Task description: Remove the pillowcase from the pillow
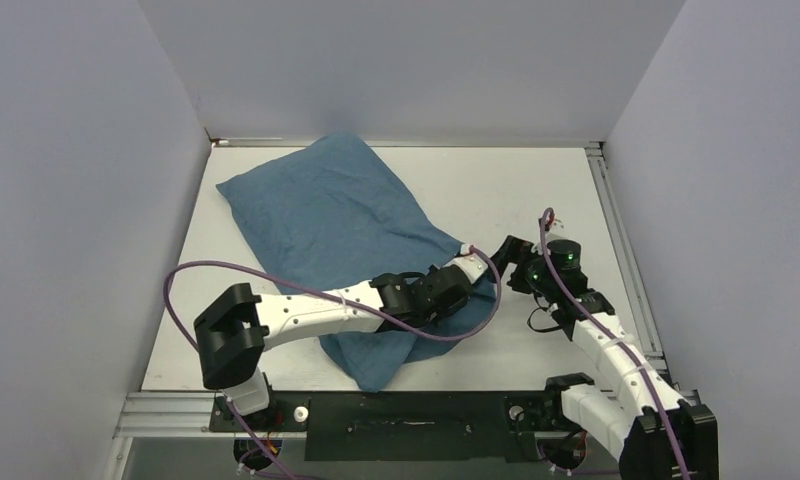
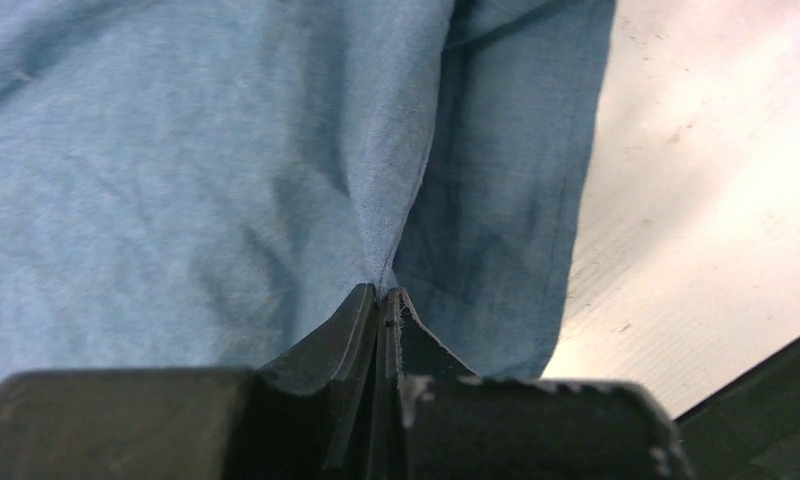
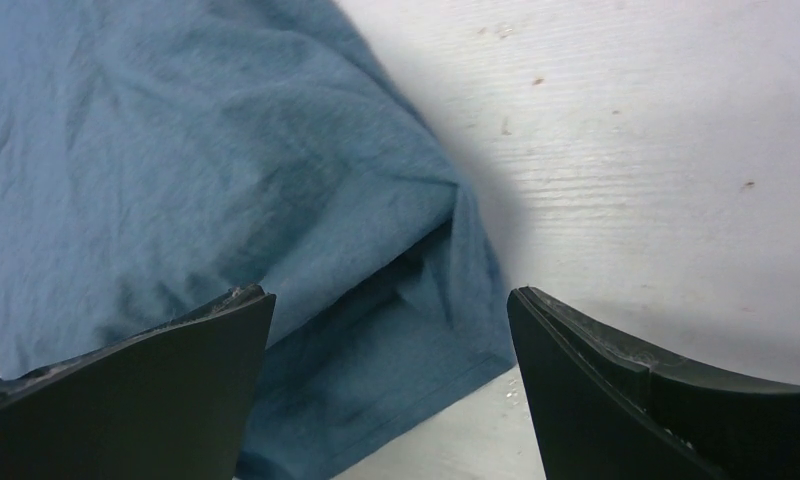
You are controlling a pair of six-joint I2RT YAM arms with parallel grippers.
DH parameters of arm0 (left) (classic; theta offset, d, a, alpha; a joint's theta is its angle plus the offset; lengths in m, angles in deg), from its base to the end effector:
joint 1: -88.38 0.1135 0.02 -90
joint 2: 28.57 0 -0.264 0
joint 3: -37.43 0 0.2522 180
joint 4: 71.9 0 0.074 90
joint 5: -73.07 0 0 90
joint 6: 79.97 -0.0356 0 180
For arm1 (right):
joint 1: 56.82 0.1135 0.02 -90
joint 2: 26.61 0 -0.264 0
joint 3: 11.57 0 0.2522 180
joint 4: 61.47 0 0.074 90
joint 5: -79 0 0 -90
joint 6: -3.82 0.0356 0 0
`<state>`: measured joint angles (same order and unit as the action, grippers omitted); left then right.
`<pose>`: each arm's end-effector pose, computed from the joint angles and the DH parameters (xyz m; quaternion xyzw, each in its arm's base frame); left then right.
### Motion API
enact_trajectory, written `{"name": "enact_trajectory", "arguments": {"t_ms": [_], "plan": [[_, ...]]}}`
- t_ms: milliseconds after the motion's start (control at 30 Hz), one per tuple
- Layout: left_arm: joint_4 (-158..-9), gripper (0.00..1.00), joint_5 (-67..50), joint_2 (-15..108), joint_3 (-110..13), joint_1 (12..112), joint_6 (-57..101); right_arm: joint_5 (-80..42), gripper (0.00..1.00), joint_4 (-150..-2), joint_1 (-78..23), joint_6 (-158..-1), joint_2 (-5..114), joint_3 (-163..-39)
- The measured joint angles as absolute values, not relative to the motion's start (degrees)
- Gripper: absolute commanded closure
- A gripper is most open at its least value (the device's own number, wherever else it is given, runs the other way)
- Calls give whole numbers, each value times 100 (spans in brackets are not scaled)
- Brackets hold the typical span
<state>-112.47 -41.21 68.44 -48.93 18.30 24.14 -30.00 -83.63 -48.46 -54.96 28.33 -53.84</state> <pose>0.1387 -0.3398 0.2459 0.3711 0.8471 -0.0704 0.3738 0.1989 0.0409 0.2128 0.0983 0.8720 0.2923 0.3802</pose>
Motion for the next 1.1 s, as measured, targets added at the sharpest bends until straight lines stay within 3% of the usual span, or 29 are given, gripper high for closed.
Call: {"name": "enact_trajectory", "arguments": {"t_ms": [233, 333, 733, 1100], "plan": [[-11398, 100, -4514, 6350, -4890, 2094, 2320, -3020, 0, -8569, -4052, -5443, 2158, -5432], [-11404, 100, -4650, 6095, -4890, 2267, 2267, -3061, 8, -8455, -3709, -5356, 2077, -5404], [-11223, 100, -5194, 5255, -4707, 3016, 2009, -2792, 22, -7360, -1727, -5030, 2472, -5010], [-10801, 100, -5469, 4580, -4119, 3650, 1957, -2414, 37, -6449, -874, -4919, 3965, -5054]]}}
